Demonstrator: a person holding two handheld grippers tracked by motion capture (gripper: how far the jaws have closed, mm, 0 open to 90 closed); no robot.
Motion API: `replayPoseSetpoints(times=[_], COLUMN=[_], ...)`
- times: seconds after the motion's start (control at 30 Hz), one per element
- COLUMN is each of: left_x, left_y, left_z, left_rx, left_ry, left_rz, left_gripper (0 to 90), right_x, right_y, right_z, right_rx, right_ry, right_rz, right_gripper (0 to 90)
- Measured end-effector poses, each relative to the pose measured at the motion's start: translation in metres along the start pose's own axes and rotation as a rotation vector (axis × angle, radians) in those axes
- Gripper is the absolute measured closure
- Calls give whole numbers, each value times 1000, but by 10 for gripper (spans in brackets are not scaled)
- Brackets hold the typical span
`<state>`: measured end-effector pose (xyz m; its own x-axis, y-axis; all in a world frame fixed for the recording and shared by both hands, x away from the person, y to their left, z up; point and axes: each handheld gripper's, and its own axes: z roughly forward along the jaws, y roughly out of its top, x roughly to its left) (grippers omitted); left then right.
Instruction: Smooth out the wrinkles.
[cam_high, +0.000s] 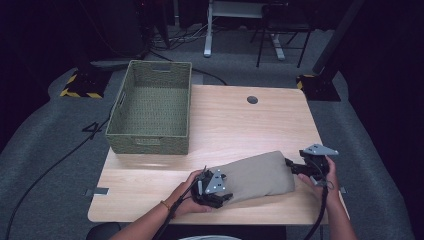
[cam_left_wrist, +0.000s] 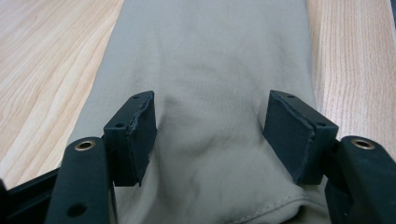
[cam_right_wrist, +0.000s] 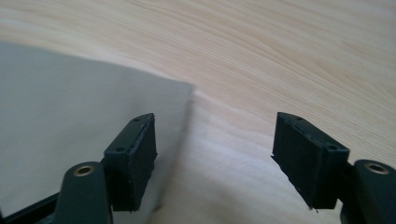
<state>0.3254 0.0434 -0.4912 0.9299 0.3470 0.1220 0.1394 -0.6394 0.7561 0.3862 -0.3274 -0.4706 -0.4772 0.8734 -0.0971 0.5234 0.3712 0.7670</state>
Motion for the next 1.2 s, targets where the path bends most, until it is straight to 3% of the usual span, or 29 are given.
replayPoseSetpoints(times=[0.03,0.1,0.13,0.23,0.3,0.4,0.43,0.5,0.57,0.7,0.73,0.83,0.9,0.97,1.0,1.1,1.17,1.2], left_x=[0,0,0,0,1,7,12,22,26,23,19,11,6,3,2,0,0,0], left_y=[1,3,3,8,11,12,10,3,-2,-4,-3,-1,-1,-1,-1,-1,-1,-1], left_z=[-1,-3,-4,-12,-21,-28,-27,-21,-17,-11,-7,-1,4,5,5,5,6,6], left_rx=[7,10,7,0,-43,-45,-17,18,48,69,79,103,115,111,107,111,115,114], left_ry=[0,1,0,-17,-37,18,46,48,36,18,17,15,17,0,-8,-10,-12,-12], left_rz=[-10,1,2,11,7,15,20,-23,-41,-35,-13,0,12,-4,-5,-1,-9,-10], left_gripper=[330,287,279,233,219,213,211,208,207,218,220,226,228,231,233,233,233,234], right_x=[6,19,27,43,43,34,31,26,23,16,15,13,14,15,15,27,41,48], right_y=[-1,-6,-9,-17,-19,-21,-22,-24,-24,-21,-20,-17,-15,-14,-15,-17,-18,-18], right_z=[-8,-20,-21,-15,-10,-5,-4,0,3,9,11,14,8,-3,-9,-28,-28,-26], right_rx=[-19,-52,-44,-4,11,18,20,17,4,-20,-28,-37,-47,-68,-83,-144,-148,-129], right_ry=[12,81,114,144,143,155,158,123,102,26,-1,-74,-148,-182,-159,-18,90,103], right_rz=[-22,-36,-44,-84,-86,-74,-63,-69,-80,-90,-83,-78,-76,-69,-54,-34,-54,-87], right_gripper=[307,307,296,297,277,237,236,234,230,230,230,239,280,295,298,304,292,292])
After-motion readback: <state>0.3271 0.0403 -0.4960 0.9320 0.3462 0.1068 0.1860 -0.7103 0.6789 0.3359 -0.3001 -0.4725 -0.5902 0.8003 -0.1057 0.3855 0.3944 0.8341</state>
